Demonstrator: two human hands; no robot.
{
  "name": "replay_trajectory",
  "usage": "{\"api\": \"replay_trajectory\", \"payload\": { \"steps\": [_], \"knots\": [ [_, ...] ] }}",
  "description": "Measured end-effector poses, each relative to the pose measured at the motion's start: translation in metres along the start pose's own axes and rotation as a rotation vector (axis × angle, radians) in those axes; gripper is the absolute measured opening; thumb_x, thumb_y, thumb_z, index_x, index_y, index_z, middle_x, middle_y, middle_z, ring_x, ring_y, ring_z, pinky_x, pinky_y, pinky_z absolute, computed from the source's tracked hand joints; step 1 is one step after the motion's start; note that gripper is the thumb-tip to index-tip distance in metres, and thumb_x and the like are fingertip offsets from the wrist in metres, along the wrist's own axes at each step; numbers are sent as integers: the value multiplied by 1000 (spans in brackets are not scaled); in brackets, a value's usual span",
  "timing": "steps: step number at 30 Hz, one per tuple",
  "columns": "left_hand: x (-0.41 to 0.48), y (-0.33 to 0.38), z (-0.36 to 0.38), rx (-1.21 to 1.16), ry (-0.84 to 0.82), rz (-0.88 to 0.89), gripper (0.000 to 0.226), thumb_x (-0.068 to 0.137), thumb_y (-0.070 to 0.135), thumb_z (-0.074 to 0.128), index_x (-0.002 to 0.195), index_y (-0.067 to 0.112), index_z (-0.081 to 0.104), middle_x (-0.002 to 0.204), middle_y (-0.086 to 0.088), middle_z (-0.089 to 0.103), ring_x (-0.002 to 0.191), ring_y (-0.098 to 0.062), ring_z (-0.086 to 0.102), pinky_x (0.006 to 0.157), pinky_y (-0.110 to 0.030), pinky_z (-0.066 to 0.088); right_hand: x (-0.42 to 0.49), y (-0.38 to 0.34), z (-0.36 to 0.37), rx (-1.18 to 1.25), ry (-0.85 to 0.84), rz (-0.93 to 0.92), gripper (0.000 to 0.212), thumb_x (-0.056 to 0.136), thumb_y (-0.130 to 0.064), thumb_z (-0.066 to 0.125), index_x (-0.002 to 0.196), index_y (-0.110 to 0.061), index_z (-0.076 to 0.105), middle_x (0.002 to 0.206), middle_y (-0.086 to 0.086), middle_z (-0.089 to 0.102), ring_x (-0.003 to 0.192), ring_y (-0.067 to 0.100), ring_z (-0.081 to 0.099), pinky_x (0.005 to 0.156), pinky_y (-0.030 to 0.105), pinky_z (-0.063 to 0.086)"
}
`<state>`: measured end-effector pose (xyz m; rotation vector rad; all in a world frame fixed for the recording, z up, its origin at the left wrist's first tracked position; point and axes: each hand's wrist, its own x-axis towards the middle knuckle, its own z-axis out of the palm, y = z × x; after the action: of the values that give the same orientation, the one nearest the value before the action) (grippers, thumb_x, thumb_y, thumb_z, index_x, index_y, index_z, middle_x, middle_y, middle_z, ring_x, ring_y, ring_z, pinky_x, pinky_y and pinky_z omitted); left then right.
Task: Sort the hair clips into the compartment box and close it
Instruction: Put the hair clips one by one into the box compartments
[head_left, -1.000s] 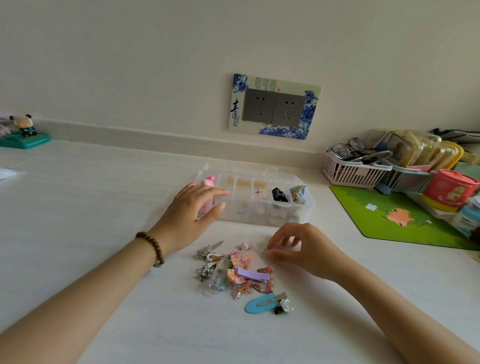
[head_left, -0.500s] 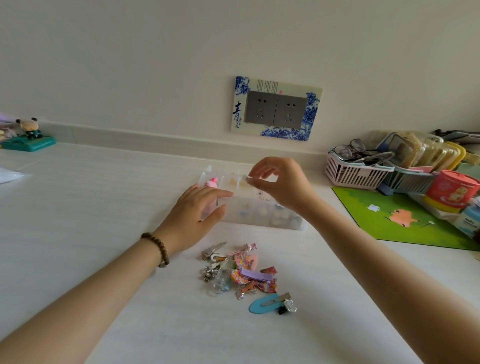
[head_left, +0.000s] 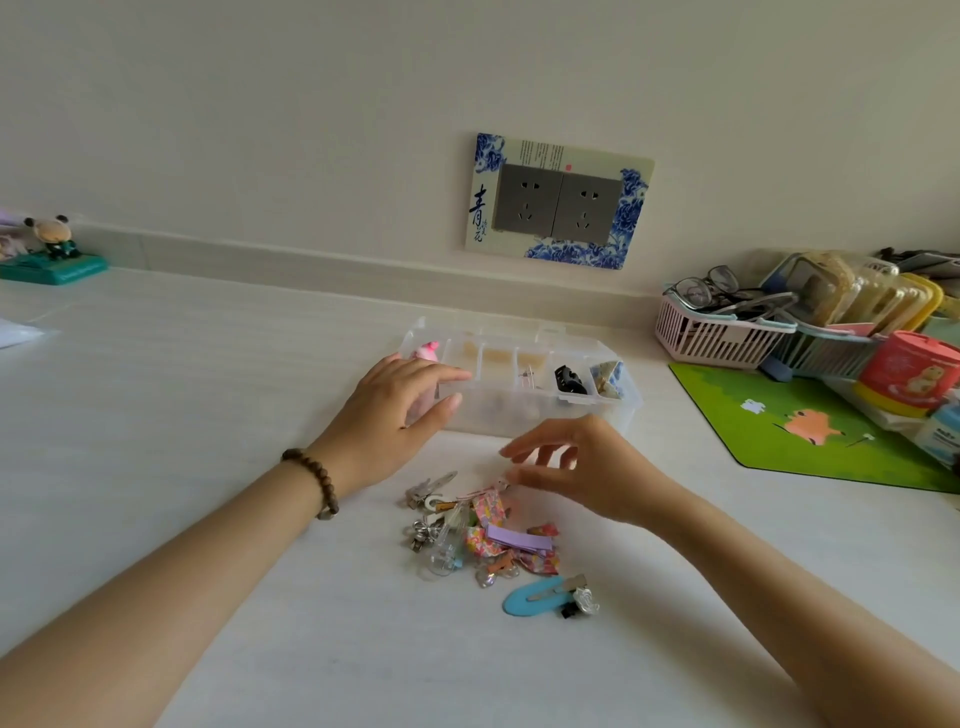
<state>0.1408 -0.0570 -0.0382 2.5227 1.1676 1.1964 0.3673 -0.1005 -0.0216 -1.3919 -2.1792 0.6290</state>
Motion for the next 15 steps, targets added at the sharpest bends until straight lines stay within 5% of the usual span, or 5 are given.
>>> {"api": "replay_trajectory", "payload": {
  "steps": [6,10,15],
  "knots": [
    [-1,2,0,-1,-5,-9,34,89,41,41,119,29,54,119,19,47,121,1,37,104,-11,8,0,8,14,19,26,62,13,69,-40,77,69,-34,66,78,-13,62,61,0,47,56,12,37],
    [0,1,0,4,-5,-6,34,89,41,40,119,30,53,119,19,49,122,0,37,105,-14,10,-3,10,12,188,71,76,12,73,-28,76,71,-19,69,66,-10,65,56,-3,53,57,10,43],
    [-1,1,0,-5,-9,-9,36,89,42,39,120,30,53,121,21,47,122,7,30,107,-19,10,-2,4,-3,557,181,120,29,64,-25,76,78,-2,65,71,7,70,65,12,66,63,17,54]
  ]
}}
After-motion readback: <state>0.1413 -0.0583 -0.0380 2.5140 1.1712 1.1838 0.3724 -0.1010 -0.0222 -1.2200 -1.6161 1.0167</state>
